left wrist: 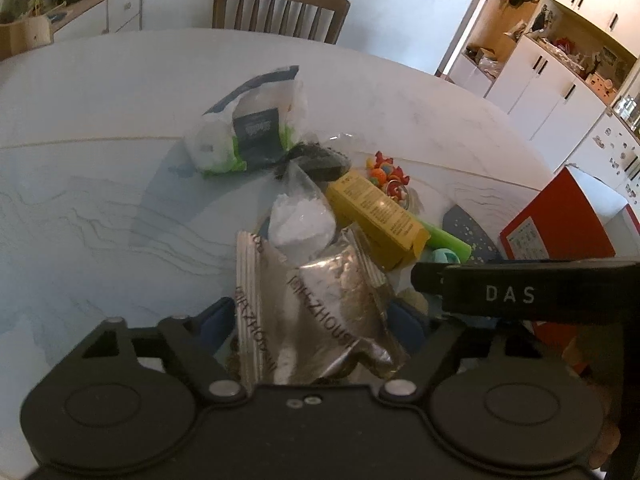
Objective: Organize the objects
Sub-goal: 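Grasp the silver snack bag with the left tool while the right tool grasps the teal sharpener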
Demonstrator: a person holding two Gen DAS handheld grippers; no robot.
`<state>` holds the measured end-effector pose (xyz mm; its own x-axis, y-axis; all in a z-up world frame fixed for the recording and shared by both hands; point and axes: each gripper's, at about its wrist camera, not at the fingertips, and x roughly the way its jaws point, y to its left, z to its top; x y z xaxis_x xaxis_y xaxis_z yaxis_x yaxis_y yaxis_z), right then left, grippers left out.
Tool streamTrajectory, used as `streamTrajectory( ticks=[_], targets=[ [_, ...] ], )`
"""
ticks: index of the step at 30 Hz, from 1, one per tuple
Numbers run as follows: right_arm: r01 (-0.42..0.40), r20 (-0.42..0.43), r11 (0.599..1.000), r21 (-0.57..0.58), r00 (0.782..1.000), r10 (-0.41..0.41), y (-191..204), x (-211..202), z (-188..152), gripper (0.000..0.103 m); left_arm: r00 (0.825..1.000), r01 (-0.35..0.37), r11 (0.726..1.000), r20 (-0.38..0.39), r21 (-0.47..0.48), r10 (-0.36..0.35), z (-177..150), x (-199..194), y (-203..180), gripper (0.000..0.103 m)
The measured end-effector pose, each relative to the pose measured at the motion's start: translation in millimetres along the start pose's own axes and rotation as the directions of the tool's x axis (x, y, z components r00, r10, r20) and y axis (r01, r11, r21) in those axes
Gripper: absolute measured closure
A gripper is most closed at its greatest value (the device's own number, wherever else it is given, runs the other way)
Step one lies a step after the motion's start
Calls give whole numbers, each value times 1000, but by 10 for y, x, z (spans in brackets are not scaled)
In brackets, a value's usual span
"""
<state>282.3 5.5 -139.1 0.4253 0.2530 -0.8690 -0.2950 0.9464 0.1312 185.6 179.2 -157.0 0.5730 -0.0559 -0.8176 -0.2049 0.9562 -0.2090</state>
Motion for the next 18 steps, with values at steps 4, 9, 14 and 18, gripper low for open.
streamTrajectory(
  ticks=[4,9,14,18],
  targets=[
    [-4,-10,1000,21,1000,4,-8,33,0,39,1000,8,1000,-3,-10,-8,2,2,25,29],
    [-8,-8,999,35,1000,8,-6,39,1,52,1000,24,1000,6,-7,-24,2,-32,14,39],
    [6,-14,999,47,1000,-6,-23,40,-20,64,1000,30,999,2,-12,-30,9,-46,12,43],
    [-3,-7,998,56,1000,4,-64,20,-36,74,999,32,999,0,-9,-32,8,-59,7,46]
  ],
)
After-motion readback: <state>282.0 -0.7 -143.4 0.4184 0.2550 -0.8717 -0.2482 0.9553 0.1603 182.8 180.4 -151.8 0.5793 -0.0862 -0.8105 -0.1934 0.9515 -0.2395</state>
